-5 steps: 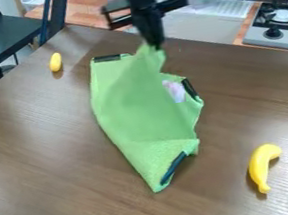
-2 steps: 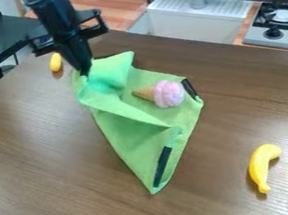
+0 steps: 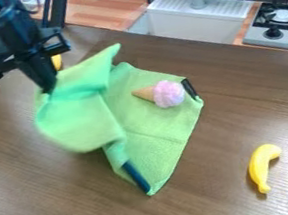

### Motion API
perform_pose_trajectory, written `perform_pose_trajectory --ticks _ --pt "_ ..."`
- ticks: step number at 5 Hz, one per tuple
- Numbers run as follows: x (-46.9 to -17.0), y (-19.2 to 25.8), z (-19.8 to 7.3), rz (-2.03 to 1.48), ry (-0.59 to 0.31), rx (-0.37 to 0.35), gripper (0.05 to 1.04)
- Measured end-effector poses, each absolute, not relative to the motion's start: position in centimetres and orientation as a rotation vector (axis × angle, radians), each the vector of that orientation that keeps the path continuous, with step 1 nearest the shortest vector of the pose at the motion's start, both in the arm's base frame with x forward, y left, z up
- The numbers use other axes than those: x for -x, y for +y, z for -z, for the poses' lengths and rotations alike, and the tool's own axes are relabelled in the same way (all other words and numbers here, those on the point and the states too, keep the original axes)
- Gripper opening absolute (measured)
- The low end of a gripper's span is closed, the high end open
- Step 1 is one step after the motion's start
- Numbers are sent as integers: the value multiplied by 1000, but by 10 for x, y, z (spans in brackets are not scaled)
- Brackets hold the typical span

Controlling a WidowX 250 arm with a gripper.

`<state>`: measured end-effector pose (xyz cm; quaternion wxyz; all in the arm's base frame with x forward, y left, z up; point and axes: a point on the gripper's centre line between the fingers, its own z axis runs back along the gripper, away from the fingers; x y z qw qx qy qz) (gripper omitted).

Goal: Unfolded the cloth from top right to bottom left

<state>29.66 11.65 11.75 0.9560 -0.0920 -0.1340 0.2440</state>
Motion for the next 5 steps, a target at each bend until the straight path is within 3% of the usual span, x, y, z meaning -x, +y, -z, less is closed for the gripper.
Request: perform_pose_trajectory --ticks 2,3,5 --pt "-280 137 -116 -482 -241 171 49" --pt "-276 146 -114 -543 -231 125 49" --pt "-260 161 -108 -709 -191 134 49"
